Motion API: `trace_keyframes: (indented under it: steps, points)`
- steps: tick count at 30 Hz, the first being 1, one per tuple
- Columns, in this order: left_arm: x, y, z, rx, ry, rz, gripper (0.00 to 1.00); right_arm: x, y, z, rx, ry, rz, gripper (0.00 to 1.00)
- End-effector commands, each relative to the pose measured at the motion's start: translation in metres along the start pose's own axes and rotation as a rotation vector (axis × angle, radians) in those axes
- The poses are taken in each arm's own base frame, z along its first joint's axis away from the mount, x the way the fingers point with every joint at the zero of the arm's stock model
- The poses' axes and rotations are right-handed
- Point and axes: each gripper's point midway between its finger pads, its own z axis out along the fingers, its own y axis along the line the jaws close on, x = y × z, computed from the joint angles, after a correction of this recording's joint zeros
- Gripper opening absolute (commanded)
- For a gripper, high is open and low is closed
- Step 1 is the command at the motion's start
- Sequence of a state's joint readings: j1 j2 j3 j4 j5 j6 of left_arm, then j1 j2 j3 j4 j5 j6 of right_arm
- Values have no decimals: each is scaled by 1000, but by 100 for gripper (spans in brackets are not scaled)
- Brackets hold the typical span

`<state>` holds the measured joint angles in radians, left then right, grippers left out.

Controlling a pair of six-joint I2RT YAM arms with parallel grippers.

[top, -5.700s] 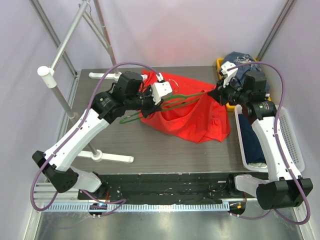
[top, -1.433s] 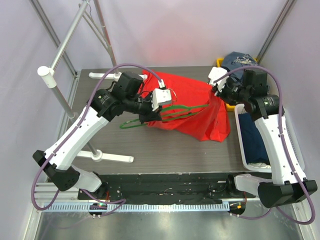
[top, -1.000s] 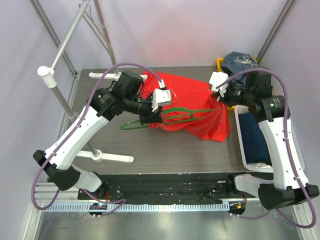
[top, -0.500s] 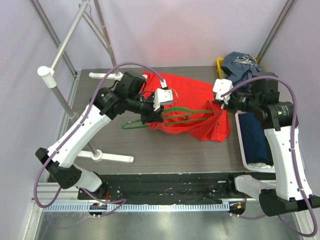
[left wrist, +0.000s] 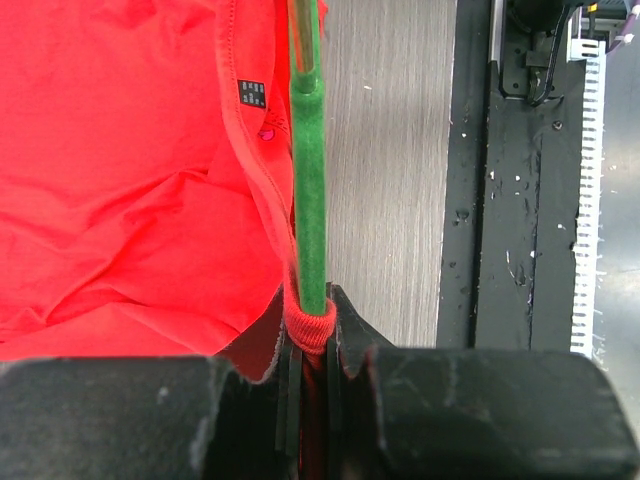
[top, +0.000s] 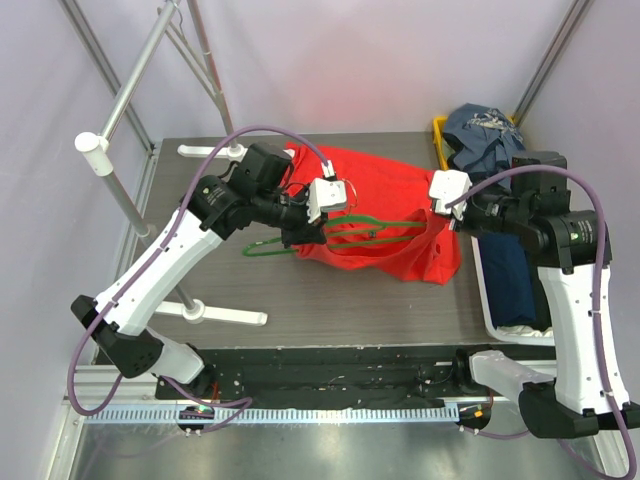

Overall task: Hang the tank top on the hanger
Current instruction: Hang the tank top on the hanger.

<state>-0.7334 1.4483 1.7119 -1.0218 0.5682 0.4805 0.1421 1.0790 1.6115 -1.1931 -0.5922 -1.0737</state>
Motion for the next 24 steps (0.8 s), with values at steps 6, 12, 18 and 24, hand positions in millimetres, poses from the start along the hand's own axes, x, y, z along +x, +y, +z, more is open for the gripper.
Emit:
trace_keyframes:
  steps: [6, 12, 18, 24]
  points:
    - [-19, 3, -10, -38, -62, 60, 0, -6, 3, -8, -8, -9, -37, 1]
    - [-21, 1, -13, -36, -64, 61, 0, 8, -11, -20, 72, 98, -66, 1]
    - [-27, -2, -15, -22, -84, 58, 0, 21, -19, -13, 103, 143, -48, 1]
    - [-30, -3, -14, -10, -91, 50, 0, 8, -36, 4, 158, 39, 13, 1]
